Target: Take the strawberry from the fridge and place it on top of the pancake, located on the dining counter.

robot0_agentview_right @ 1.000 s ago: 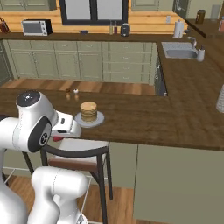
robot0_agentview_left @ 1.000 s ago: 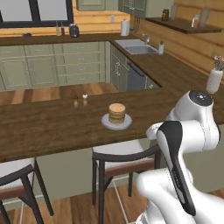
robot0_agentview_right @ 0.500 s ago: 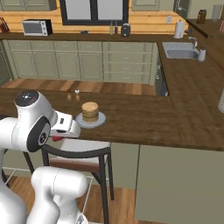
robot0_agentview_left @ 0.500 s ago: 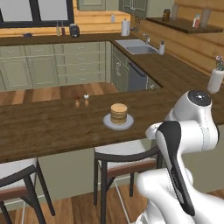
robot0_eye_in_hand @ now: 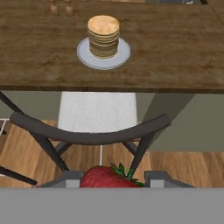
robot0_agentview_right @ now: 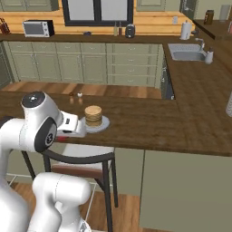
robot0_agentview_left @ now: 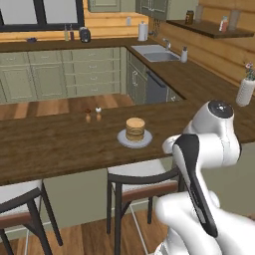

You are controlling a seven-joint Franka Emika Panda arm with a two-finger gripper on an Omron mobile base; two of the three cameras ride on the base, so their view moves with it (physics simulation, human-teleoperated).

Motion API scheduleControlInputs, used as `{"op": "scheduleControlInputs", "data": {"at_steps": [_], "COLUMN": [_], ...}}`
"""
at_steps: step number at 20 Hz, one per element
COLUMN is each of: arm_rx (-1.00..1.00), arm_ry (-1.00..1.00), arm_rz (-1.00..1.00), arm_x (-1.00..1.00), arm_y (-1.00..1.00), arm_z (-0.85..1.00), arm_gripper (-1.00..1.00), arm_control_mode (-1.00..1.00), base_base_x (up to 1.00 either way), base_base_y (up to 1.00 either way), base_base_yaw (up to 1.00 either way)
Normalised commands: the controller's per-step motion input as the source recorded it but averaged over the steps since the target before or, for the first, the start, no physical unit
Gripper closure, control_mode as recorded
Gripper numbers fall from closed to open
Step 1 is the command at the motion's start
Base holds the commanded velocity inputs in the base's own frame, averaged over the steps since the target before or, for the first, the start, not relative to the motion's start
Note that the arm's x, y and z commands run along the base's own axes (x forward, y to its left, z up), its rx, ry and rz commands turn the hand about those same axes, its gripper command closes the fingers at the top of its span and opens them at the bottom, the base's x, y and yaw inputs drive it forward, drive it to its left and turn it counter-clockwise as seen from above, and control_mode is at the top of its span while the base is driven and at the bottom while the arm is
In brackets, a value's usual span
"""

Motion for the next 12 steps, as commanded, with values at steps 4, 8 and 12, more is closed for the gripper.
{"op": "scheduleControlInputs", "data": {"at_steps": [4,8,12], "arm_rx": [0.0,-0.02,-0.02], "arm_ry": [-0.01,0.0,0.0], "arm_rz": [0.03,0.06,0.05], "arm_x": [1.0,1.0,1.0], "arm_y": [0.09,0.18,0.04], "arm_z": [0.04,0.23,0.11], "arm_gripper": [1.0,1.0,1.0], "arm_control_mode": [-1.0,-1.0,-1.0], "base_base_x": [0.0,0.0,0.0], "base_base_y": [0.0,0.0,0.0], "base_base_yaw": [0.0,0.0,0.0]}}
